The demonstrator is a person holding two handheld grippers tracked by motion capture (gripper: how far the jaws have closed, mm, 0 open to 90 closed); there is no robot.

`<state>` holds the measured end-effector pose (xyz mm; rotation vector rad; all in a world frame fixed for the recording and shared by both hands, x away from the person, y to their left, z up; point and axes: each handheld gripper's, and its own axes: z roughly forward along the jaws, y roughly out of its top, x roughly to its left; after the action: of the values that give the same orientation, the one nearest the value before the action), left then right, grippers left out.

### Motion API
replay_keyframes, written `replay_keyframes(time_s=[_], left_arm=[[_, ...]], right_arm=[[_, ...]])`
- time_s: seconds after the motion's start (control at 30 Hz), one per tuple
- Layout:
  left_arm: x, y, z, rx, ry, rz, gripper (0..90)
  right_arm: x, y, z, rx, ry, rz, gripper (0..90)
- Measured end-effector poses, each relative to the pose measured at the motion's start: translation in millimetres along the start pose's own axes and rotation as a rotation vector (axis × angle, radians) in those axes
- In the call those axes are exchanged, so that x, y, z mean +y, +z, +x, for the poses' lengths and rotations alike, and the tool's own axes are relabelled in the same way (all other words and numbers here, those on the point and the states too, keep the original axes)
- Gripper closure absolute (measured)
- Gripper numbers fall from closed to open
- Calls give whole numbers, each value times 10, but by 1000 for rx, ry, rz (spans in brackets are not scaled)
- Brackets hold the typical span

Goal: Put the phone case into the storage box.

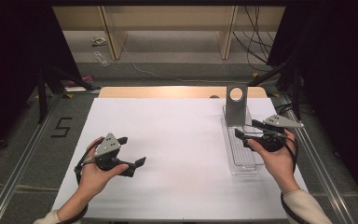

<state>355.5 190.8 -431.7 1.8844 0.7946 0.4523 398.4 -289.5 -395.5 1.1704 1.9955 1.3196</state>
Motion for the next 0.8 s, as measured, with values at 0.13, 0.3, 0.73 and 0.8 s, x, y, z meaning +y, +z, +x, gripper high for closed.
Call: replay_keyframes(time_s=[0.13,0.3,0.73,0.8], left_arm=[[-1,2,0,-2,2,1,0],[-2,3,0,-1,0,1,0],[-5,4,-2,-1,-4,0,0],[-5,4,-2,-1,-3,1,0]], right_arm=[[-23,-32,13,3,-2,-2,192],[-64,-61,29,6,-7,0,191],[-161,-124,44,14,-6,0,185],[-174,-135,47,15,-8,3,185]])
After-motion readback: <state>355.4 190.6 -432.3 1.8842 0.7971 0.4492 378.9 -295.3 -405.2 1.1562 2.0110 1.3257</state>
